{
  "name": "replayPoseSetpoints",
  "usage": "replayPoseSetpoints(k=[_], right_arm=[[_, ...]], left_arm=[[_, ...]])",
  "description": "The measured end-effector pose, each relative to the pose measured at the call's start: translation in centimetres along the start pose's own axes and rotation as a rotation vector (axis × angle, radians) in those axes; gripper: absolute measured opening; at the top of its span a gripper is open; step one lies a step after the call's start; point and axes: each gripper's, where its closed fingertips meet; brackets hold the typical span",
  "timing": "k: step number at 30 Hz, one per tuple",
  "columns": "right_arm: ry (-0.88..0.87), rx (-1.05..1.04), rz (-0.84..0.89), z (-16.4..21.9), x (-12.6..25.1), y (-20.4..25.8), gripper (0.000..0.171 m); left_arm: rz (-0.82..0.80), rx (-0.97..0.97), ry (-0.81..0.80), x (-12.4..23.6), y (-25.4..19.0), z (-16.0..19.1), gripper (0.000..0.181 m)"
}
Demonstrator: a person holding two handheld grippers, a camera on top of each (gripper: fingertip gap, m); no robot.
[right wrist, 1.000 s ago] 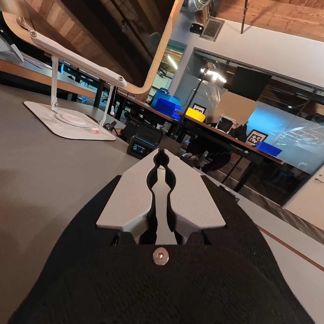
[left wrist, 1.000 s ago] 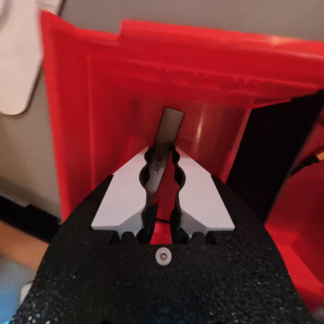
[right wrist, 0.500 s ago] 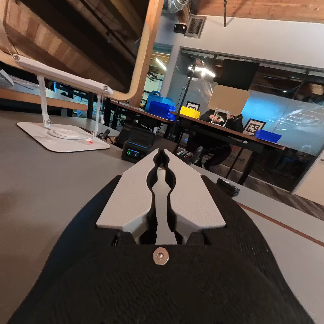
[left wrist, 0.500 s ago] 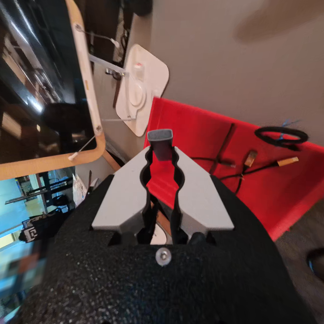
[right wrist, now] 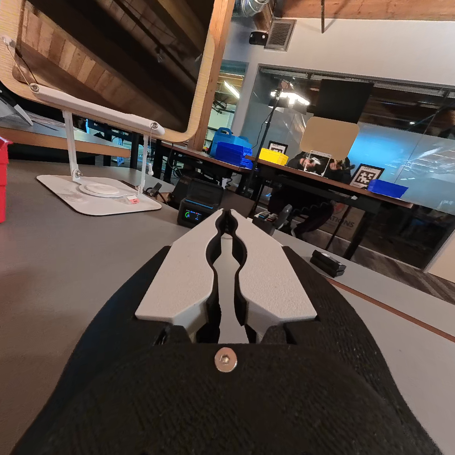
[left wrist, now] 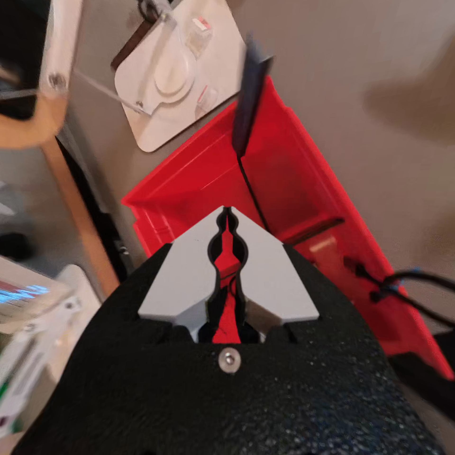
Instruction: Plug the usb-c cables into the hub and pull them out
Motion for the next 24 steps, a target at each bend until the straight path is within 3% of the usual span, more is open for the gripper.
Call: replayPoseSetpoints(k=[1, 2, 3, 4, 8, 15, 20, 21, 23, 24], right_arm=[[0.000, -0.002, -0.003, 0.0, 0.0, 0.0, 0.000], [0.001, -0.005, -0.004, 0.0, 0.0, 0.0, 0.000], [0.001, -0.006, -0.005, 0.0, 0.0, 0.0, 0.000], [0.001, -0.007, -0.007, 0.0, 0.0, 0.0, 0.000], [0.000, 0.000, -0.017, 0.0, -0.1, 0.3, 0.000], [-0.001, -0.007, -0.029, 0.0, -0.2, 0.5, 0.000], [-0.003, -0.008, -0.031, 0.0, -0.2, 0.5, 0.000], [-0.003, -0.007, -0.031, 0.0, -0.2, 0.5, 0.000], [-0.004, -0.007, -0.031, 0.0, -0.2, 0.5, 0.000], [-0.003, -0.007, -0.031, 0.0, -0.2, 0.5, 0.000]], left_arm=[[0.025, 0.051, -0.019, -0.7, -0.3, 0.0, 0.049], [0.070, 0.088, -0.052, -1.3, -0.9, -0.3, 0.085], [0.102, 0.128, -0.087, -1.8, -1.4, -0.7, 0.098], [0.107, 0.144, -0.115, -2.4, -1.6, -1.1, 0.100], [0.090, 0.023, -0.155, -4.2, -2.5, -2.3, 0.078], [0.011, -0.214, -0.067, -8.1, -2.4, -2.4, 0.063], [-0.206, -0.312, -0.097, -10.3, -0.7, -3.4, 0.054], [-0.256, -0.328, -0.085, -10.6, -0.5, -3.3, 0.049], [-0.301, -0.380, -0.061, -11.0, -0.7, -3.1, 0.016], [-0.331, -0.400, -0.071, -11.0, -0.8, -3.2, 0.014]])
Point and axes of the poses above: each gripper's, where its closed fingertips meet, x back along the fingers, z out of its underside, y = z × x across the jaws, and after that the axes turned 1 degree about z, right-handed
